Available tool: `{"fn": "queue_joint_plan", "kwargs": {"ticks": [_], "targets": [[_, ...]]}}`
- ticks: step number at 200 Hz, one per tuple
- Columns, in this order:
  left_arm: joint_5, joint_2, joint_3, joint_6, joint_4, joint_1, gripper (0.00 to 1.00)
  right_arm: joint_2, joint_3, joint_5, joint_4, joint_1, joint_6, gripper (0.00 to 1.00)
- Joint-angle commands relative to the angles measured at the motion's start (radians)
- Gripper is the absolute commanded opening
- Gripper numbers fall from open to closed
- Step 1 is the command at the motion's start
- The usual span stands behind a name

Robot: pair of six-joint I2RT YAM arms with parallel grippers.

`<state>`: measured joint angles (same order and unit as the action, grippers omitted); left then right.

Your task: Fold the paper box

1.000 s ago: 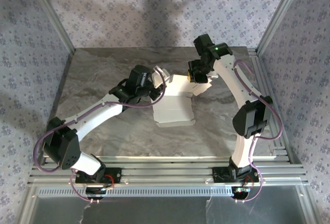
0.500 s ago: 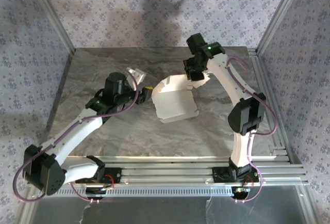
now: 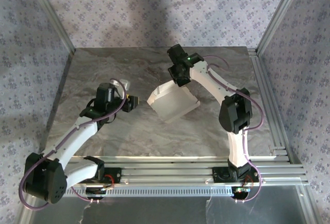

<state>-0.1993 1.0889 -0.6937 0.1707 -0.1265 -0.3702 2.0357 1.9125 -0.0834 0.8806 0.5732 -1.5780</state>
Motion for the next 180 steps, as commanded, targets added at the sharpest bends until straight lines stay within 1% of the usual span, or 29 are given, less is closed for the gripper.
{"fn": "queue_joint_plan", "kwargs": {"ticks": [1,29,47,69,84,102,118,131,147,180], "targets": [[-0.057,-0.021,0.030,0.011,0.052,0.002,0.53,0.049,-0.006,-0.022,-0.025,0.005,0.046,0.00],[-0.085,0.024,0.051,-0.006,0.108,0.002,0.55,0.066,-0.020,-0.039,-0.060,0.007,0.093,0.00],[-0.082,0.074,0.052,-0.014,0.138,0.001,0.57,0.083,-0.020,-0.039,-0.068,0.007,0.102,0.00],[-0.064,0.122,0.048,-0.016,0.185,-0.005,0.61,0.102,-0.003,-0.035,-0.056,0.013,0.088,0.00],[-0.027,0.127,0.019,-0.016,0.187,-0.024,0.65,0.110,0.029,-0.046,-0.016,0.017,0.070,0.00],[0.022,0.096,-0.011,-0.010,0.177,-0.064,0.66,0.113,0.089,-0.083,0.085,0.026,0.032,0.00],[0.075,0.055,-0.040,-0.011,0.157,-0.129,0.67,0.113,0.155,-0.121,0.210,0.034,-0.023,0.00],[0.124,0.036,-0.078,-0.015,0.133,-0.184,0.68,0.112,0.198,-0.133,0.276,0.036,-0.050,0.00],[0.201,0.048,-0.151,-0.020,0.081,-0.244,0.70,0.112,0.221,-0.117,0.313,0.037,-0.068,0.00],[0.221,0.139,-0.269,-0.091,0.031,-0.302,0.70,0.121,0.254,-0.053,0.413,0.041,-0.129,0.00]]}}
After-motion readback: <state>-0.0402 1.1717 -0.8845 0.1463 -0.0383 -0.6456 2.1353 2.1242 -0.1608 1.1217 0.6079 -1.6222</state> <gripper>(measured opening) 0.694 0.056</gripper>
